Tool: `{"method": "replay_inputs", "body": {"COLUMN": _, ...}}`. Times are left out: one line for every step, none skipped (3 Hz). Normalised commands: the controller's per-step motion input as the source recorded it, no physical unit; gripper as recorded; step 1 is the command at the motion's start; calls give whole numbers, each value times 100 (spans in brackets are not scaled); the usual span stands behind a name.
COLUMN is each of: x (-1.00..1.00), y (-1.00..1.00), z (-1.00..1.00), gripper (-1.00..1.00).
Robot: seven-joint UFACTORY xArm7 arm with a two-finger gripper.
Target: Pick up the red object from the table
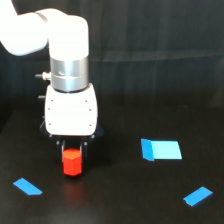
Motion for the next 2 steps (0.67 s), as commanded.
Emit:
{"method": "replay_inputs", "body": {"x": -4, "y": -6, "z": 58, "gripper": -99}}
{"method": "replay_inputs", "body": {"x": -8, "y": 10, "z": 74, "gripper": -100}}
